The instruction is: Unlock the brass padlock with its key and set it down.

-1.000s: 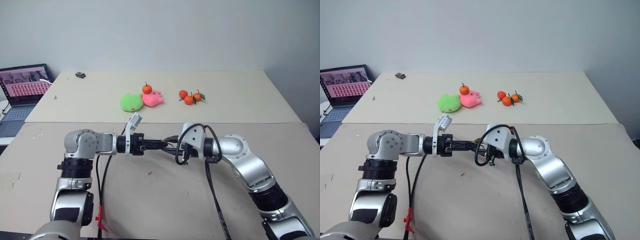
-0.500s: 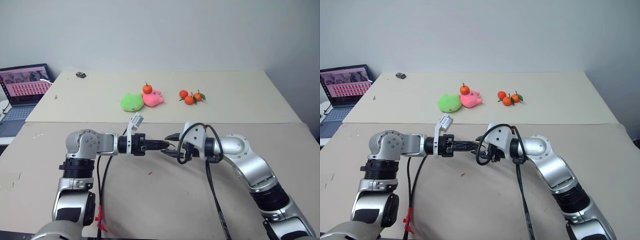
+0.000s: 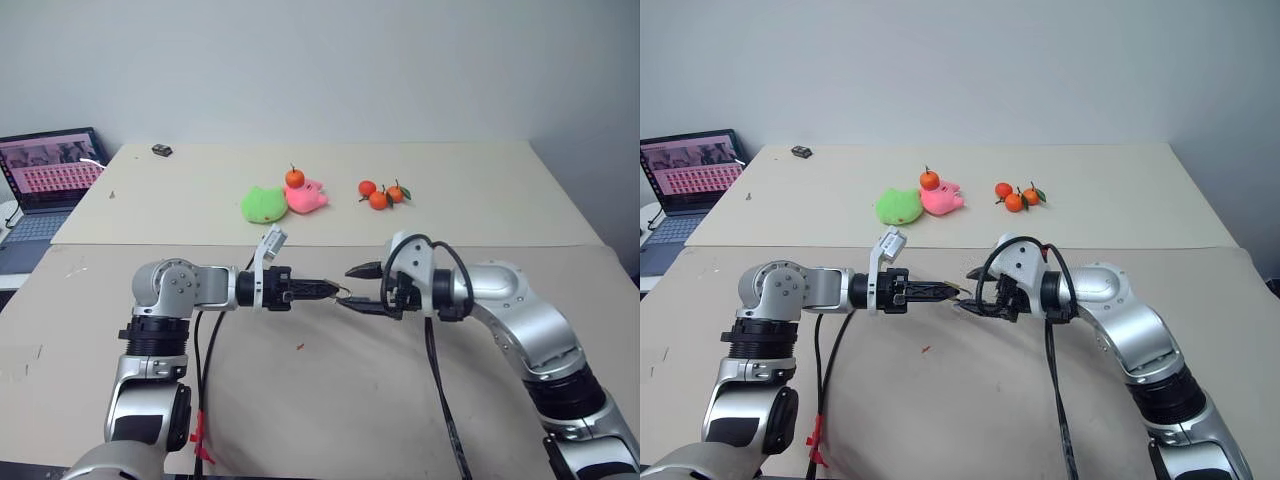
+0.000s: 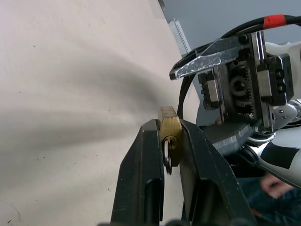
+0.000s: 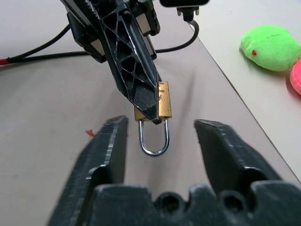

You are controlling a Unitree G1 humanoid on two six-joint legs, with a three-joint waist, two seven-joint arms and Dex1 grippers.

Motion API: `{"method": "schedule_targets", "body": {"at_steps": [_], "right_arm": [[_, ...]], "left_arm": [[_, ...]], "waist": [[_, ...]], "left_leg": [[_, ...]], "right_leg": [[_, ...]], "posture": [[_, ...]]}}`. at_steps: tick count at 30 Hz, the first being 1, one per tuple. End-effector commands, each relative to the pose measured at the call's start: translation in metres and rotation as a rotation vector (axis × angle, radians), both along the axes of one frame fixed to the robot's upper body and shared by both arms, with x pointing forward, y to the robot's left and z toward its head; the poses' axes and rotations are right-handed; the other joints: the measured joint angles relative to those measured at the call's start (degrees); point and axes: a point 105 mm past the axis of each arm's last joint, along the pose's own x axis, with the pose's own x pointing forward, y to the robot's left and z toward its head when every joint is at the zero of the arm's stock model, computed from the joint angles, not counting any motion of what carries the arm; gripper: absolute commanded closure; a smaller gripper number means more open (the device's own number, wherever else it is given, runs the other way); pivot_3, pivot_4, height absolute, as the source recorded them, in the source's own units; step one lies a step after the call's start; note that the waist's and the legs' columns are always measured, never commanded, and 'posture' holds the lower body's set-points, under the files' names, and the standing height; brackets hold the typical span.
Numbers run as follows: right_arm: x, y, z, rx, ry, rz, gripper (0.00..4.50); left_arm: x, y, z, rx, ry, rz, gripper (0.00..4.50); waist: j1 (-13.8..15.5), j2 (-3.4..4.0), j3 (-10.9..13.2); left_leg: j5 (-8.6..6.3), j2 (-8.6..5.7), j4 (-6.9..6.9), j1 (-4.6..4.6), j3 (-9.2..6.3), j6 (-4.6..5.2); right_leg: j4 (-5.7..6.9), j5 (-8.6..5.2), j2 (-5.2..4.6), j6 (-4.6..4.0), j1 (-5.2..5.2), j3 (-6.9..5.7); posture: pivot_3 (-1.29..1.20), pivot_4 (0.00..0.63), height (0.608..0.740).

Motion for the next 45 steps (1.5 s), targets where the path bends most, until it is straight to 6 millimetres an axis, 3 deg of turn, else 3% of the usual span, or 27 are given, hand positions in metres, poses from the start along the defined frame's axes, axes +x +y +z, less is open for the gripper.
{"method": "schedule_targets", "body": {"at_steps": [1,4,5,22,32,45], "right_arm": [[-0.001,0.002,0.01,0.026,-0.056,0.015,3.31],[0.0,0.004,0.009,0.026,-0.058,0.017,4.3],[0.0,0.004,0.008,0.025,-0.06,0.018,4.44],[0.004,0.008,-0.01,-0.001,-0.059,0.027,4.44],[0.014,0.004,-0.023,-0.027,-0.039,0.056,4.44],[0.024,0.003,-0.024,-0.063,-0.063,0.107,4.44]], "left_arm": [[0.004,-0.001,0.015,-0.033,-0.054,-0.001,4.45],[0.005,0.0,0.017,-0.036,-0.055,0.004,4.45],[0.005,0.0,0.018,-0.038,-0.056,0.005,4.45],[0.0,0.004,0.037,-0.066,-0.07,-0.006,4.45],[-0.003,0.004,0.038,-0.058,-0.068,-0.017,4.45],[-0.005,0.004,0.036,-0.061,-0.067,-0.015,4.45]], "waist": [[0.01,0.0,0.0],[0.01,0.0,0.0],[0.01,0.0,0.0],[0.02,0.0,0.0],[-0.01,0.01,0.0],[-0.06,0.05,-0.02]], "left_leg": [[0.0,0.0,-0.01,0.0,0.0,0.0],[0.0,0.01,-0.01,0.0,-0.01,0.0],[0.0,0.0,0.0,0.0,0.0,0.0],[0.01,0.0,0.0,0.0,0.0,-0.02],[0.1,0.0,-0.01,0.01,-0.01,-0.17],[0.15,-0.01,0.0,0.0,0.01,-0.25]], "right_leg": [[0.0,0.0,0.0,0.0,0.0,0.0],[0.0,0.0,0.0,0.0,0.0,0.0],[0.0,0.0,0.0,0.0,0.0,0.0],[0.0,0.0,-0.01,0.0,0.0,0.0],[0.02,0.01,-0.01,0.01,0.0,-0.01],[0.01,0.03,-0.03,0.0,0.01,0.01]], "posture": [[0.0,0.15,0.66],[0.0,0.15,0.66],[0.0,0.15,0.66],[0.0,0.15,0.66],[0.0,0.15,0.66],[0.0,0.15,0.66]]}}
